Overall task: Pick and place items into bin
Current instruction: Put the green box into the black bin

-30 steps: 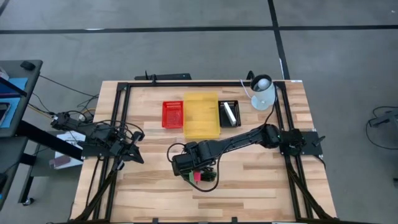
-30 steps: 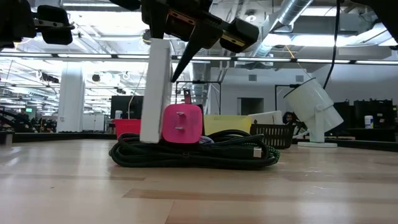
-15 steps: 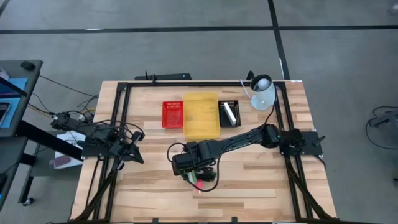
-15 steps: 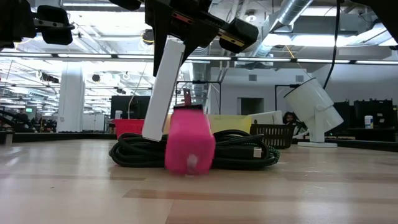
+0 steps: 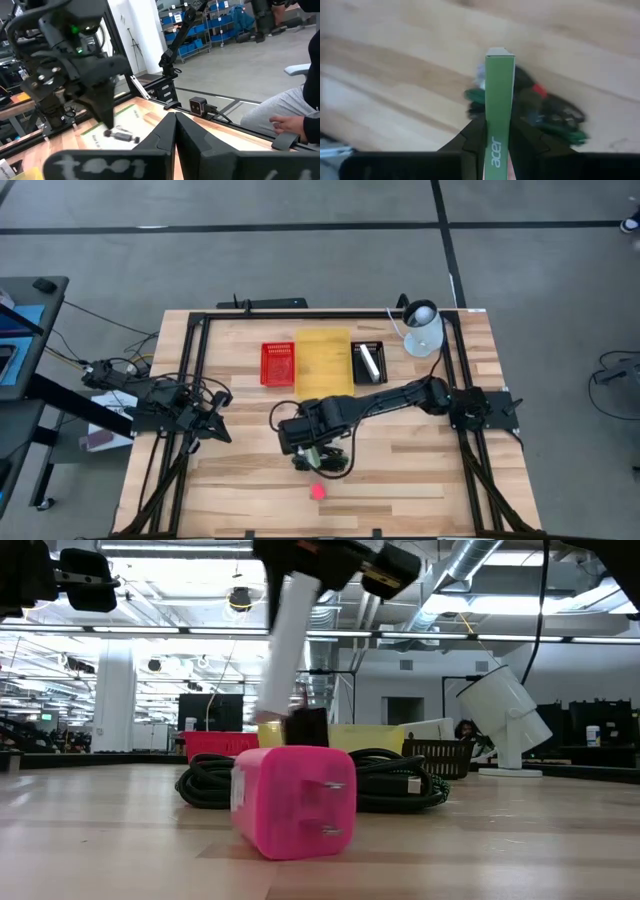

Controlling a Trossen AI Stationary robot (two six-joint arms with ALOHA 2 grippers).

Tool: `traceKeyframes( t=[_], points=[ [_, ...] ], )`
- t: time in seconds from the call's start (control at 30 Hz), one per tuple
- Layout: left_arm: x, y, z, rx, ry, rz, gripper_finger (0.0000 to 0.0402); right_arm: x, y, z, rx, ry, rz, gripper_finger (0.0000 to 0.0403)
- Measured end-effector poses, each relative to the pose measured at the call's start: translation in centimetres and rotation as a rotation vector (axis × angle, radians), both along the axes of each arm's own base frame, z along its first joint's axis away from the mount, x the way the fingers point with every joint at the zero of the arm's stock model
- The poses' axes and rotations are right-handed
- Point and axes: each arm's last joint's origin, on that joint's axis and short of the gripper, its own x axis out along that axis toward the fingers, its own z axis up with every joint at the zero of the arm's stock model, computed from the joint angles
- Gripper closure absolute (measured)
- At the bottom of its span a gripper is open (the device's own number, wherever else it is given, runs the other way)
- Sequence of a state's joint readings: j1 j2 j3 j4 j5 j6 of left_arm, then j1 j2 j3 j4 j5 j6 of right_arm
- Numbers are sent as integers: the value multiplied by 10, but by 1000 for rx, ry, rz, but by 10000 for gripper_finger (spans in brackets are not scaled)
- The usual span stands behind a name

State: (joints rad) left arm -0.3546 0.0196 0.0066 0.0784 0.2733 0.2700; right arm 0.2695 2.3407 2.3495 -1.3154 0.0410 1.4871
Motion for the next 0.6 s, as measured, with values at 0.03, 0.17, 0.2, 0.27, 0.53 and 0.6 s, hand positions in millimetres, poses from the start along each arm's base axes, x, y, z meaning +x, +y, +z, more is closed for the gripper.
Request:
traceKeyframes(
  t=[0.03, 0.17, 0.2, 0.27, 0.53, 0.6],
  points=[
    [0, 0, 0, 4, -2, 0, 401, -4, -2, 3, -11, 19, -5, 342],
    [0, 0, 0, 3, -1, 0, 401, -16, -11, 16, -55, 69, -25, 342],
    [0, 0, 0, 1, 0, 0, 401, -21, -15, 20, -66, 92, -29, 342],
    [0, 0, 0, 1, -1, 0, 401, -26, -19, 30, -84, 80, -39, 342],
    [0, 0, 0, 1, 0, 0, 401, -49, -42, 68, -206, 36, -92, 342],
    [0, 0, 0, 2, -2, 0, 401, -52, -50, 77, -234, 12, -98, 342]
  ],
)
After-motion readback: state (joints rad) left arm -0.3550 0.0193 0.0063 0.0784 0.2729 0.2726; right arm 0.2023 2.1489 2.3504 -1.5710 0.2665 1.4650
